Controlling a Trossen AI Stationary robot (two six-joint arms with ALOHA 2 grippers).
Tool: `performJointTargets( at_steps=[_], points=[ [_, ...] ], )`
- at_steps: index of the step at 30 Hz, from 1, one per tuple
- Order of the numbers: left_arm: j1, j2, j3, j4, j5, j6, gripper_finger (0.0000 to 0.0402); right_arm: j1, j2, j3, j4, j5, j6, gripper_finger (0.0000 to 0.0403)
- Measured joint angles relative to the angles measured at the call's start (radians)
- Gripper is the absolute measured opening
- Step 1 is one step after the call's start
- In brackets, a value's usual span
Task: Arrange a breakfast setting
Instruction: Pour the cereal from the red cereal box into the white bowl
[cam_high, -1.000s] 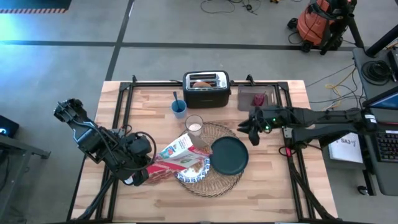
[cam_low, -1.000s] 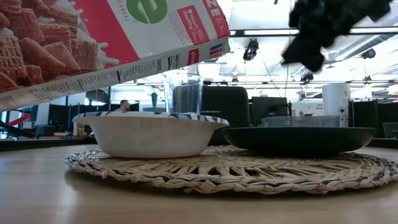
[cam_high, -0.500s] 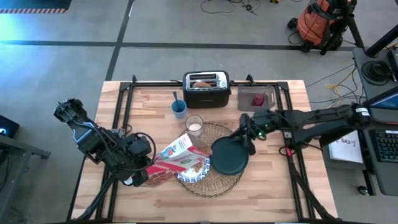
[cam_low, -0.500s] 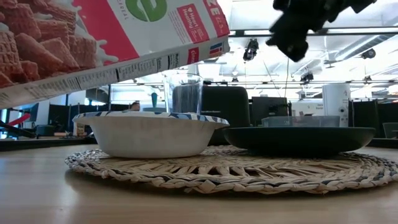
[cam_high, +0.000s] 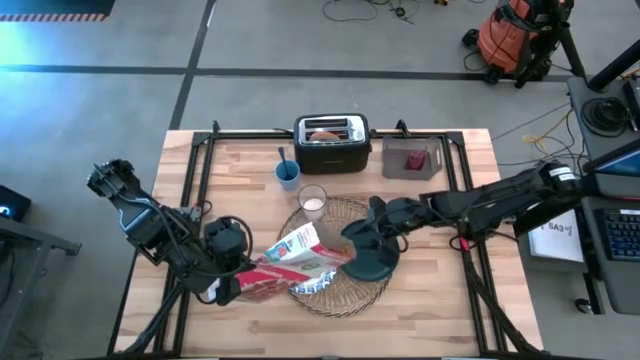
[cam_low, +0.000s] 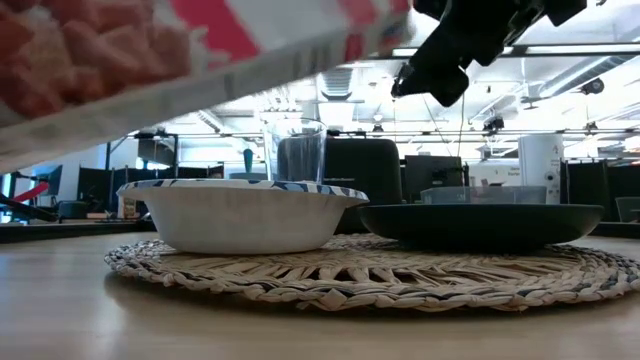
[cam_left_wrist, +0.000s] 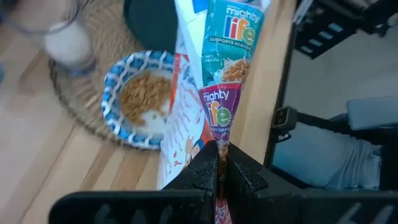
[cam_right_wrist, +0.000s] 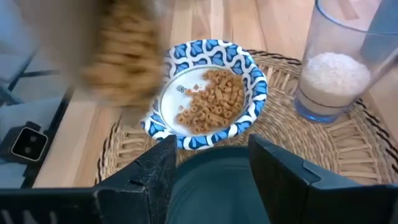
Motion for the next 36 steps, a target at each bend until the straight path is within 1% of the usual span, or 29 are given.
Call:
performJointTargets(
  at_steps=[10, 13, 17, 20, 24, 31, 33, 36],
  points=[
    [0.0, 0.0, 0.0, 0.004, -0.073, 0.02, 0.0, 0.031, 0.012, -0.001, 0.01, 0.018, 0.0, 0.0187],
    [0.0, 0.0, 0.0, 0.009, -0.079, 0.021, 0.0, 0.043, 0.015, -0.001, 0.056, 0.021, -0.002, 0.0187],
    [0.0, -0.001, 0.0, 0.028, -0.098, 0.021, 0.0, 0.055, 0.015, -0.002, 0.122, 0.091, -0.017, 0.0187],
    [0.0, -0.002, 0.0, 0.048, -0.098, 0.039, 0.0, 0.056, 0.015, -0.004, 0.163, 0.097, -0.025, 0.0187],
    [-0.001, -0.002, 0.0, 0.076, -0.094, 0.072, 0.0, 0.057, 0.018, -0.004, 0.223, 0.094, -0.035, 0.0187],
    [-0.002, -0.004, 0.018, 0.078, -0.092, 0.073, 0.0, 0.056, 0.018, -0.006, 0.324, 0.091, -0.092, 0.0187],
    [-0.001, -0.003, 0.019, 0.077, -0.093, 0.073, 0.0, 0.057, 0.018, -0.006, 0.33, 0.066, -0.105, 0.0184],
    [-0.001, -0.003, 0.025, 0.076, -0.095, 0.073, 0.0, 0.057, 0.018, -0.006, 0.338, 0.001, -0.109, 0.0177]
  ],
)
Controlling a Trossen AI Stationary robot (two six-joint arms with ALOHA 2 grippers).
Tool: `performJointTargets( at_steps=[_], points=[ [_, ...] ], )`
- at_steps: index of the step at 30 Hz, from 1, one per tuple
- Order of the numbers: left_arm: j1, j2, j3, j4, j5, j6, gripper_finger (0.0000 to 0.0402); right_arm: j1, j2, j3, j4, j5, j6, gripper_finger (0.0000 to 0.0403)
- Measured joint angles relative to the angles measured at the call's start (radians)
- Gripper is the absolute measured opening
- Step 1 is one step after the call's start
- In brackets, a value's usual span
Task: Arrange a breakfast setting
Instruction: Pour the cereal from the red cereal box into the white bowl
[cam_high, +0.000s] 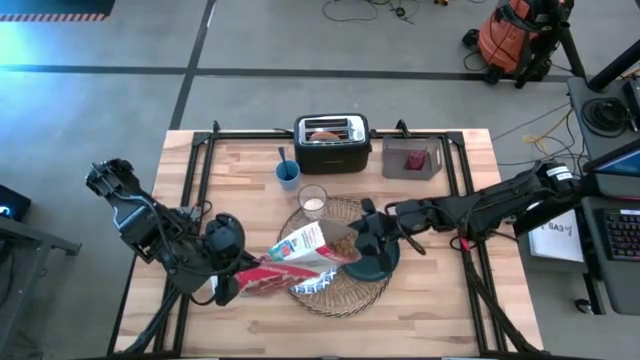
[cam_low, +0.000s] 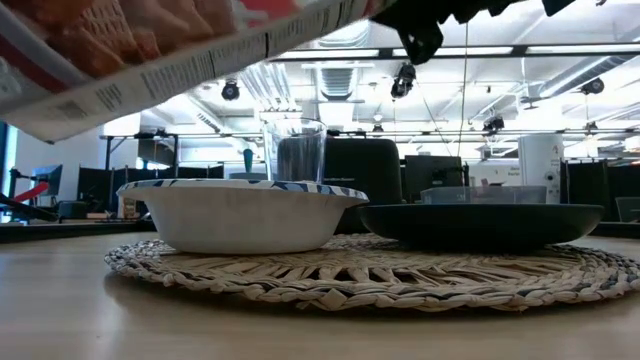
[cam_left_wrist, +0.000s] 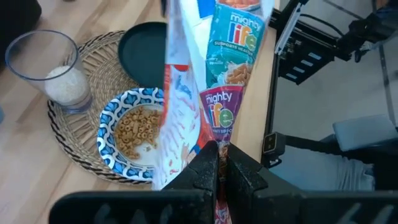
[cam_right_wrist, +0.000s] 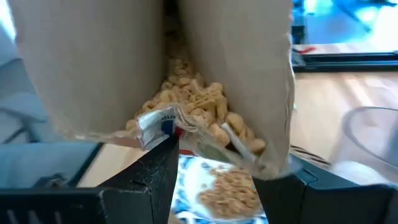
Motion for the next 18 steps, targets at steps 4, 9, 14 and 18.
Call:
performJointTargets(
  at_steps=[4, 9, 14, 18],
  points=[
    [0.001, 0.001, 0.001, -0.004, -0.024, 0.0, 0.0, 0.006, 0.0, 0.0, 0.028, -0.119, -0.012, 0.017],
    [0.002, 0.002, 0.001, -0.013, -0.041, 0.0, 0.0, 0.018, -0.004, 0.002, 0.066, -0.21, -0.023, 0.0173],
    [0.002, 0.002, 0.001, -0.013, -0.058, 0.001, 0.0, 0.039, -0.004, 0.002, 0.084, -0.209, -0.063, 0.0189],
    [0.002, 0.002, 0.001, -0.013, -0.059, 0.0, 0.0, 0.043, -0.004, 0.002, 0.093, -0.2, -0.059, 0.0189]
  ],
)
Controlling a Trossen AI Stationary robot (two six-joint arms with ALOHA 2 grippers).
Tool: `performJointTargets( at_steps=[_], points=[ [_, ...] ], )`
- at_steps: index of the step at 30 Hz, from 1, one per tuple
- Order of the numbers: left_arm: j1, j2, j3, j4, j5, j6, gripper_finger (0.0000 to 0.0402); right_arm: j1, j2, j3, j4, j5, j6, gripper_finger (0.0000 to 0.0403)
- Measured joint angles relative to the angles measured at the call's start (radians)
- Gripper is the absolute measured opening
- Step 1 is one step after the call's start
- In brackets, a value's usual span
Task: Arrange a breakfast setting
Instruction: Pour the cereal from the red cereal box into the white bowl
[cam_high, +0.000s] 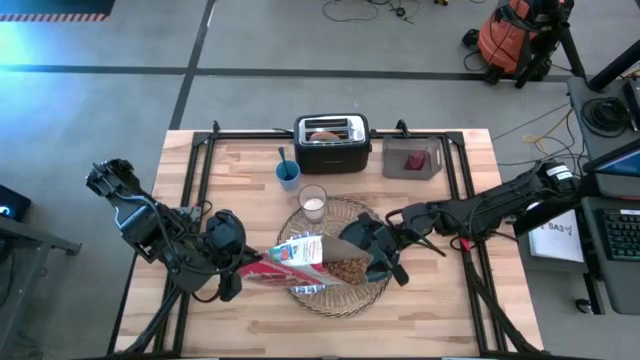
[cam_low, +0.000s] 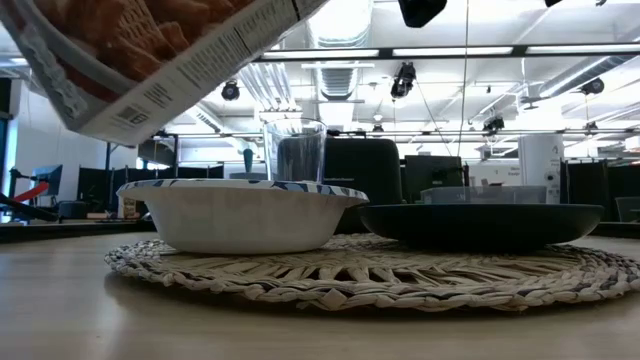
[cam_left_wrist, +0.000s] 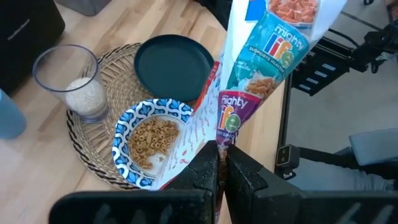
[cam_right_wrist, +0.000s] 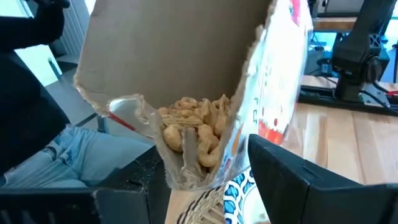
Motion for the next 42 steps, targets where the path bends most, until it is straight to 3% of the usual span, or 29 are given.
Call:
performJointTargets(
  at_steps=[5, 12, 29, 38, 42],
  points=[
    [-0.001, -0.002, 0.0, -0.003, 0.001, -0.001, 0.0, 0.001, 0.0, 0.0, 0.052, -0.003, 0.002, 0.0153],
    [-0.001, -0.002, -0.001, 0.002, 0.002, 0.0, 0.0, 0.0, 0.0, 0.009, 0.064, 0.002, -0.015, 0.0028],
    [-0.002, -0.002, -0.003, 0.001, 0.042, 0.0, 0.0008, 0.001, 0.0, 0.111, 0.045, -0.015, -0.028, 0.0013],
    [0.002, 0.0, -0.034, 0.042, 0.035, 0.033, 0.0063, 0.0, -0.002, 0.167, 0.042, 0.005, -0.06, 0.0012],
    [0.003, 0.002, -0.074, 0.147, 0.029, 0.163, 0.0098, -0.002, -0.001, 0.167, 0.042, 0.019, -0.073, 0.0012]
  ],
)
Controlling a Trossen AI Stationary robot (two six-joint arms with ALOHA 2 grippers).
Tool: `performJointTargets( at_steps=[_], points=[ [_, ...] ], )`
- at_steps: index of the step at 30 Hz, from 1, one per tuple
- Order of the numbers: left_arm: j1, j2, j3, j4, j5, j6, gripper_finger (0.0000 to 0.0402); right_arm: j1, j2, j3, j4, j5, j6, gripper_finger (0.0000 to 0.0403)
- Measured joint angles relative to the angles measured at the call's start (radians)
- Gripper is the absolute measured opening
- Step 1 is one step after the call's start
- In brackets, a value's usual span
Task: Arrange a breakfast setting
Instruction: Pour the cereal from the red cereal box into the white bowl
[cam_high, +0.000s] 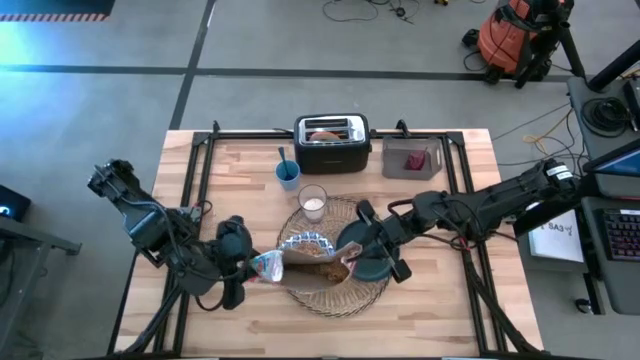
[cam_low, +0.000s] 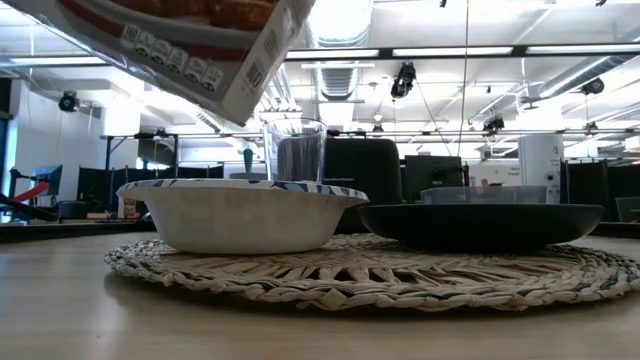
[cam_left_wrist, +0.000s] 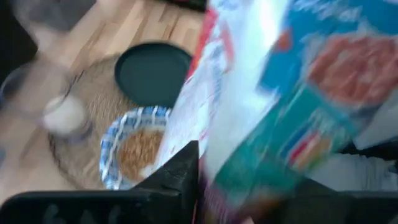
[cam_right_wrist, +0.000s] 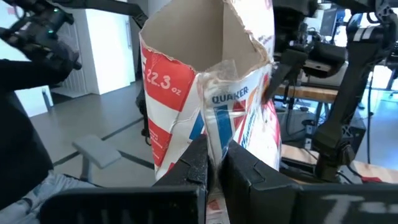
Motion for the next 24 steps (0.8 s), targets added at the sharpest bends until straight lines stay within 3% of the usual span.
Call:
performJointTargets(
  at_steps=[4, 7, 10, 15, 19, 24],
  points=[
    [0.01, 0.0, -0.025, 0.091, -0.021, 0.148, 0.0128, 0.0, 0.0, 0.0, 0.0, 0.004, 0.0, 0.0012],
    [0.017, 0.0, -0.025, 0.097, -0.045, 0.17, 0.0131, 0.0, 0.001, -0.001, -0.002, 0.003, 0.001, 0.0012],
    [0.017, 0.0, -0.024, 0.091, -0.056, 0.142, 0.0104, 0.0, 0.001, -0.001, -0.004, 0.001, 0.001, 0.0012],
    [0.016, 0.0, -0.025, 0.097, -0.058, 0.119, 0.0012, 0.0, 0.001, -0.002, -0.003, -0.003, -0.01, 0.0012],
    [0.016, 0.0, -0.028, 0.097, -0.099, 0.125, 0.0004, 0.0, 0.001, -0.002, -0.007, -0.004, 0.021, 0.0019],
    [0.014, 0.0, -0.025, 0.09, -0.113, 0.129, 0.0001, -0.001, -0.008, 0.042, -0.133, -0.014, 0.08, 0.0073]
  ],
)
